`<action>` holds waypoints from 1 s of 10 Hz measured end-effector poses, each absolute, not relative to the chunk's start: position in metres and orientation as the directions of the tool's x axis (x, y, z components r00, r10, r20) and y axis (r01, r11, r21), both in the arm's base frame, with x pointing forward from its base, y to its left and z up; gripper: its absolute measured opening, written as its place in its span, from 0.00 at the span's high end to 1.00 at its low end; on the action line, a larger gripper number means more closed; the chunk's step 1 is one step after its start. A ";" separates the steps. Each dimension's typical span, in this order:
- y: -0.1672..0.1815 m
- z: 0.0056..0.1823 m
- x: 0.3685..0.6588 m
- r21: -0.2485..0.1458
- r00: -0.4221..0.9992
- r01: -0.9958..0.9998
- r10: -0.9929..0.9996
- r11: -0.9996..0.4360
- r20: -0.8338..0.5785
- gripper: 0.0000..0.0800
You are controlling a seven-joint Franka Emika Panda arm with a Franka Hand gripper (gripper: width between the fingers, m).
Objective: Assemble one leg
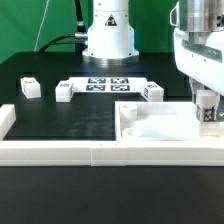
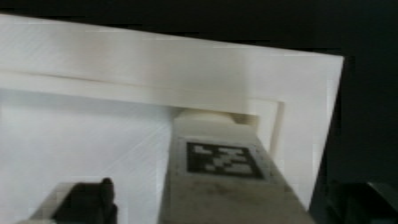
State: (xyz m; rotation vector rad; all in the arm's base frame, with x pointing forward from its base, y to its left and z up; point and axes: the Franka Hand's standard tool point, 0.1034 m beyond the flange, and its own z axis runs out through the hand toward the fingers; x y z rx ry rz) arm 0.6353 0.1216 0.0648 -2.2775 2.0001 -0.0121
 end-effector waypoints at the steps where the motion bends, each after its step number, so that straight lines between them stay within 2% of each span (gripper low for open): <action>1: 0.120 0.066 0.637 -0.096 0.218 -0.972 -0.974 -0.212 -0.058 0.21; 2: 0.120 0.066 0.637 -0.097 0.244 -0.966 -0.968 -0.238 -0.055 0.21; 5: 0.120 0.068 0.638 -0.107 0.630 -0.772 -0.776 -0.626 -0.009 0.19; 7: 0.123 0.068 0.638 -0.102 0.770 -0.634 -0.638 -0.767 0.016 0.19; 10: 0.121 0.070 0.640 -0.060 0.954 -0.290 -0.294 -0.955 0.062 0.19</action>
Offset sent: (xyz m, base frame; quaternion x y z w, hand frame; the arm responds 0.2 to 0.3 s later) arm 0.0048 0.0026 0.0054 -0.0052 -0.0036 -0.3537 0.9353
